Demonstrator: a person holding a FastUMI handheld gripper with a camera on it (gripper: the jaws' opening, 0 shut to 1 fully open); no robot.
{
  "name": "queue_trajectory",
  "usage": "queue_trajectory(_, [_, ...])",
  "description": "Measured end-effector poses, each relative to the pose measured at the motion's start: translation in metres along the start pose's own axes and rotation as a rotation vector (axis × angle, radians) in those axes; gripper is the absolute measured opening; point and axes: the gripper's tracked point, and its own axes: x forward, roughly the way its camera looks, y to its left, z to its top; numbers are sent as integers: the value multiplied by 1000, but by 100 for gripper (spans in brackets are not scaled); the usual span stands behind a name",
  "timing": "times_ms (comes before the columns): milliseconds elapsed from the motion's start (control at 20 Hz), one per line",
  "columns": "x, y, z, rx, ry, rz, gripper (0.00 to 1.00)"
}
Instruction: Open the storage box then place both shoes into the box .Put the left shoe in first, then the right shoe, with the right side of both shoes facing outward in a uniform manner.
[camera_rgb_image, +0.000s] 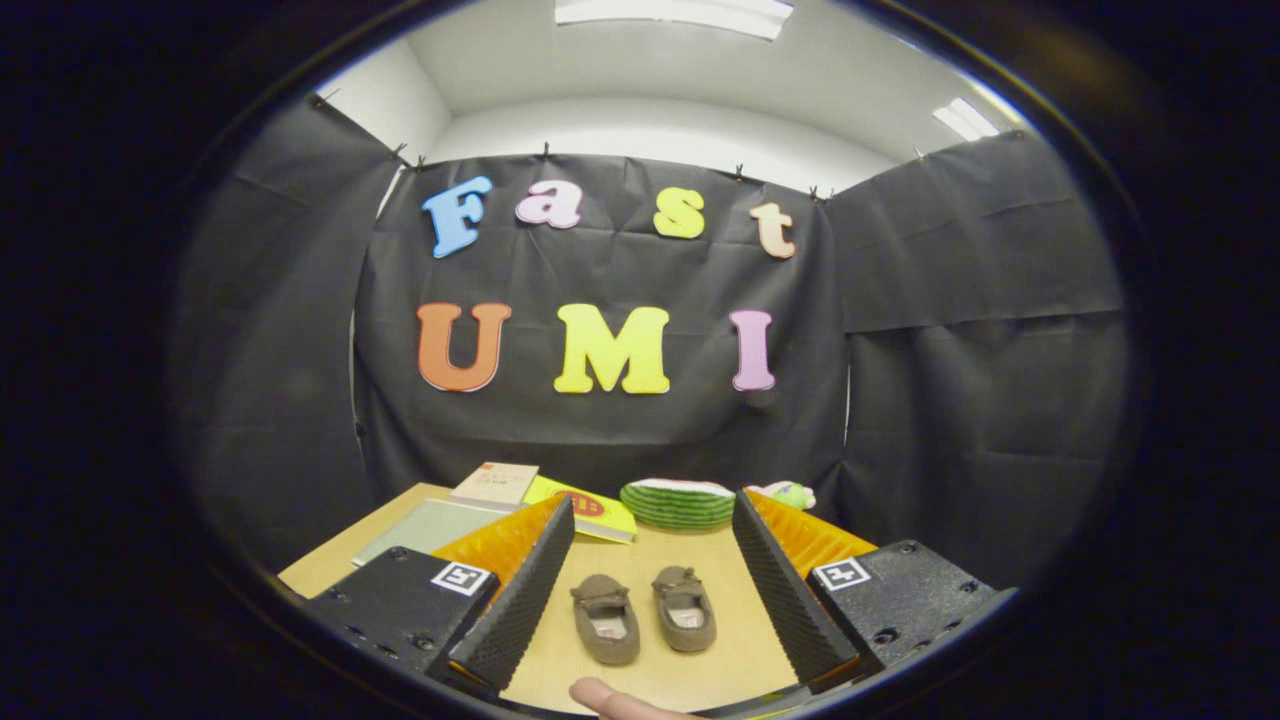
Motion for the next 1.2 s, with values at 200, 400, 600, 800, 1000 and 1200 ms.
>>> queue_trajectory(200, [3,1,-8,-4,11,7,100])
queue_trajectory(400, [7,5,-15,-9,23,17,100])
queue_trajectory(600, [18,23,-28,44,50,113,100])
queue_trajectory(800, [45,27,-49,77,124,170,100])
queue_trajectory(1000, [76,45,-76,226,240,289,100])
queue_trajectory(1200, [112,58,-109,324,407,385,100])
